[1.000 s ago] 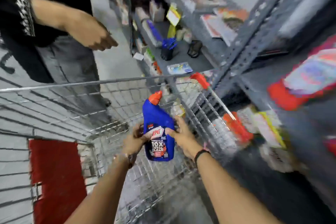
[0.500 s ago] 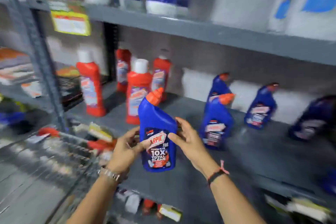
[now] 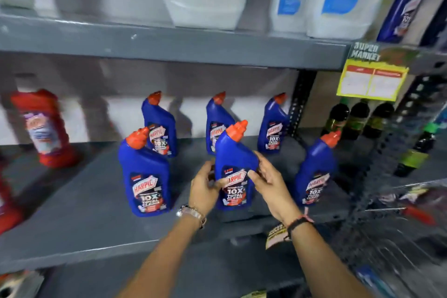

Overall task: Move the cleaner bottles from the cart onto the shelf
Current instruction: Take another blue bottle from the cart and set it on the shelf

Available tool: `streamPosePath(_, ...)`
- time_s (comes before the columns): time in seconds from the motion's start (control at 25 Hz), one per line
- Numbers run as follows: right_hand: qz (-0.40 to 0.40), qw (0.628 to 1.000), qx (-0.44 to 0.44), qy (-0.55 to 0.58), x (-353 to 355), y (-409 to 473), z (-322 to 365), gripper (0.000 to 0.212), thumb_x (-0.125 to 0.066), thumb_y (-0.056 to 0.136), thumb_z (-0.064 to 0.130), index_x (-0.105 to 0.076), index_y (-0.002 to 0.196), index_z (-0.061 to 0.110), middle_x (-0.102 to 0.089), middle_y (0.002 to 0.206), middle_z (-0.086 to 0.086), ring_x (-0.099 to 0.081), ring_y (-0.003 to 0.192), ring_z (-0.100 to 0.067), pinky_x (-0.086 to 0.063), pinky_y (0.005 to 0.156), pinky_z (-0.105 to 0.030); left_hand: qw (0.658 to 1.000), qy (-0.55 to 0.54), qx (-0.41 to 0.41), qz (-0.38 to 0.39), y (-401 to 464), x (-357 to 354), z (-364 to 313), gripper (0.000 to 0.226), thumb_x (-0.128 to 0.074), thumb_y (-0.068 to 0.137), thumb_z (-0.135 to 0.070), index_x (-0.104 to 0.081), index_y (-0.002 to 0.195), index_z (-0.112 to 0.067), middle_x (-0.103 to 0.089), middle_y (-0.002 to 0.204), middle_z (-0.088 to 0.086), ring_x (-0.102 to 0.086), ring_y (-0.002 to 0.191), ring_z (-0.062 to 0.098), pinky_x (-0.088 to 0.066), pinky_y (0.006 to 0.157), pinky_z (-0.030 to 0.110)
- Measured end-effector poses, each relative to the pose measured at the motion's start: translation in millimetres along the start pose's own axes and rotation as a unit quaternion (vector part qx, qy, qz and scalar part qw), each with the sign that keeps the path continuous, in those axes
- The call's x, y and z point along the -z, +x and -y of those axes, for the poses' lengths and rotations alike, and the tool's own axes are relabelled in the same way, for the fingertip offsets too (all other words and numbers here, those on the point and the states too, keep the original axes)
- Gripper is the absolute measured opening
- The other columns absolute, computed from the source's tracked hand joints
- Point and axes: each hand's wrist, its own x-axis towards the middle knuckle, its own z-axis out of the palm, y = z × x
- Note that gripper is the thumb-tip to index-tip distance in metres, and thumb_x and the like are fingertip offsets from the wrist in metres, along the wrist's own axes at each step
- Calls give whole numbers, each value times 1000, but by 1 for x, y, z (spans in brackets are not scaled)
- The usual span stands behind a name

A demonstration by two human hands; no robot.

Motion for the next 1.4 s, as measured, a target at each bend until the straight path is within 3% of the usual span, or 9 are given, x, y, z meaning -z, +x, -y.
streamPosePath(0.08,-1,1000,-16,1,4,9,-22,47,-46,88,-5,-38,124,26,-50,130,-2,-49,116,-8,-45,91,-12,1000,16,6,-5,7,-6,19,40,-58,78,6,-49,114,-8,-59,104,3,-57,90,17,-46,67,0)
streamPosePath(0.16,0,1000,-25,8,10,16,-37,47,-48,88,-2,-38,123,28,-52,128,1,-53,112,-2,-47,92,-15,1000,26,4,5,11,-5,33,44,-60,77,2,-46,117,-9,-58,108,-1,-57,97,17,-45,75,1)
streamPosePath(0.28,66,994,-79,-39,23,16,-58,54,-59,82,-1,-38,119,32,-53,117,15,-54,106,8,-47,84,-8,990,113,52,63,7,1,62,57,-68,72,-2,-42,123,-7,-56,118,2,-55,109,22,-46,94,23)
streamPosePath(0.36,110,978,-102,-146,24,9,-73,54,-66,78,4,-41,123,23,-54,116,10,-53,113,-9,-42,89,-15,971,202,88,94,-2,4,77,62,-71,71,-9,-41,125,-8,-58,123,8,-53,116,25,-42,97,32)
streamPosePath(0.44,92,969,-95,-207,19,5,-84,53,-68,78,8,-43,124,12,-57,118,-1,-52,116,-24,-42,96,-29,964,240,89,67,-6,1,84,56,-72,70,-13,-46,120,-9,-63,113,7,-54,112,28,-41,90,31)
streamPosePath(0.52,68,968,-91,-226,17,0,-87,49,-68,78,11,-44,121,9,-61,119,-11,-54,113,-27,-45,97,-39,966,248,73,20,-8,-4,83,48,-73,69,-13,-51,112,-8,-67,104,8,-55,105,31,-39,92,37)
streamPosePath(0.64,57,961,-94,-254,17,-10,-88,45,-69,77,17,-47,116,11,-62,116,-11,-56,108,-24,-47,92,-36,956,289,52,1,-19,-8,84,45,-71,70,-15,-52,111,-8,-68,105,14,-55,101,33,-38,94,47)
streamPosePath(0.96,23,936,-41,-349,16,-19,-93,47,-70,76,27,-49,114,8,-60,113,-12,-51,108,-24,-37,80,-24,925,372,78,-3,-28,-12,86,49,-63,77,-34,-47,118,-12,-64,106,15,-50,110,31,-36,100,45)
streamPosePath(1.4,34,936,-63,-343,18,-18,-93,49,-71,75,29,-49,114,10,-61,115,-12,-54,107,-21,-41,82,-24,925,373,65,-4,-28,-11,88,44,-62,77,-36,-50,113,-13,-64,110,10,-50,110,27,-37,101,44)
